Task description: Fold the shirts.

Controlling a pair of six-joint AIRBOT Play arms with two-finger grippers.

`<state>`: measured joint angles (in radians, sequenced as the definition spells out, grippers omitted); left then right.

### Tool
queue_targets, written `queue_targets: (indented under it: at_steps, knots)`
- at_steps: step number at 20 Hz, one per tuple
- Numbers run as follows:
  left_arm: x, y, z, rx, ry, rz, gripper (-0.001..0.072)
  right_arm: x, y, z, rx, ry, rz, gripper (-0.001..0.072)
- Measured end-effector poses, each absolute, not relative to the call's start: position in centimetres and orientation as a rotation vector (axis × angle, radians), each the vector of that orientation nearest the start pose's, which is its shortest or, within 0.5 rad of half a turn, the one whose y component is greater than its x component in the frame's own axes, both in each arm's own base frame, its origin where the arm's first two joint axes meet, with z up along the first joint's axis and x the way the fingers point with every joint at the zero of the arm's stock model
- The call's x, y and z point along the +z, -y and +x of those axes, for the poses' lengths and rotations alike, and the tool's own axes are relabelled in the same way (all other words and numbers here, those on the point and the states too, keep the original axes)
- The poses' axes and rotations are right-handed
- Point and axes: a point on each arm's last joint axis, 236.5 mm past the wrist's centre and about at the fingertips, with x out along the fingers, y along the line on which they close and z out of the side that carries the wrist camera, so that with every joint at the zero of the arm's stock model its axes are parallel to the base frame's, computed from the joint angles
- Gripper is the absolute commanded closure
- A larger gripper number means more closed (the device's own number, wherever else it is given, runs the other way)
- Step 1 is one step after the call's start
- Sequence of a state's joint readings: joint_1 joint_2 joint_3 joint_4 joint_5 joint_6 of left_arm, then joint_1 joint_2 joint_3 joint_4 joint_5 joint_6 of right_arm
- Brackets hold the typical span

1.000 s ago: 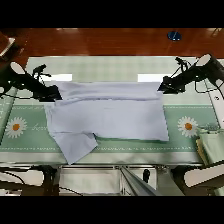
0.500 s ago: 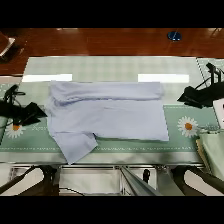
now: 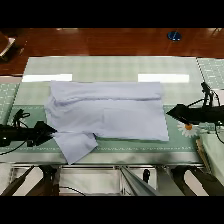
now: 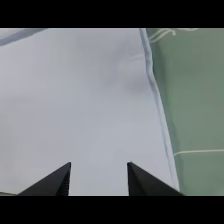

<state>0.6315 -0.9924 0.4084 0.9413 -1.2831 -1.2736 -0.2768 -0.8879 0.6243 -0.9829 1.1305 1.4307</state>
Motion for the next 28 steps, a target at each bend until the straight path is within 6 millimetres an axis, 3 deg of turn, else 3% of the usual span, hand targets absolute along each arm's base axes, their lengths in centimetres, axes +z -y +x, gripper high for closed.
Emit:
queue_targets:
  at_steps: [10, 12, 13, 15, 17, 21, 24, 28]
  knots:
    - [-10.3, 4.1, 18.1, -0.059, -1.543, -1.033, 0.0223, -1.6, -5.3, 27.5, 0.146, -1.219, 0.673, 0.0298]
    - [-11.0, 4.8, 18.0, -0.063, -1.552, -1.03, 0.0558, -1.5, -5.3, 27.5, 0.146, -1.217, 0.676, 0.0298]
    - [-11.4, 4.9, 18.2, -0.059, -1.546, -1.016, 0.0687, -1.5, -5.3, 27.6, 0.147, -1.216, 0.679, 0.0298]
    - [-11.7, 5.4, 18.5, -0.078, -1.541, -0.987, 0.0692, -1.7, -5.0, 27.4, 0.135, -1.221, 0.666, 0.0298]
    - [-11.7, 5.5, 18.8, -0.103, -1.535, -0.955, 0.0692, -2.7, -3.2, 26.6, 0.062, -1.256, 0.634, 0.0298]
    - [-11.4, 5.3, 19.8, -0.125, -1.508, -0.908, 0.0691, -5.6, 0.3, 22.8, -0.111, -1.399, 0.575, 0.0298]
    - [-11.3, 5.2, 20.1, -0.133, -1.497, -0.899, 0.0691, -7.5, -0.1, 19.9, -0.127, -1.499, 0.595, 0.0298]
    - [-11.0, 5.5, 20.1, -0.148, -1.5, -0.907, 0.0692, -9.1, -1.8, 17.9, -0.092, -1.562, 0.65, 0.0298]
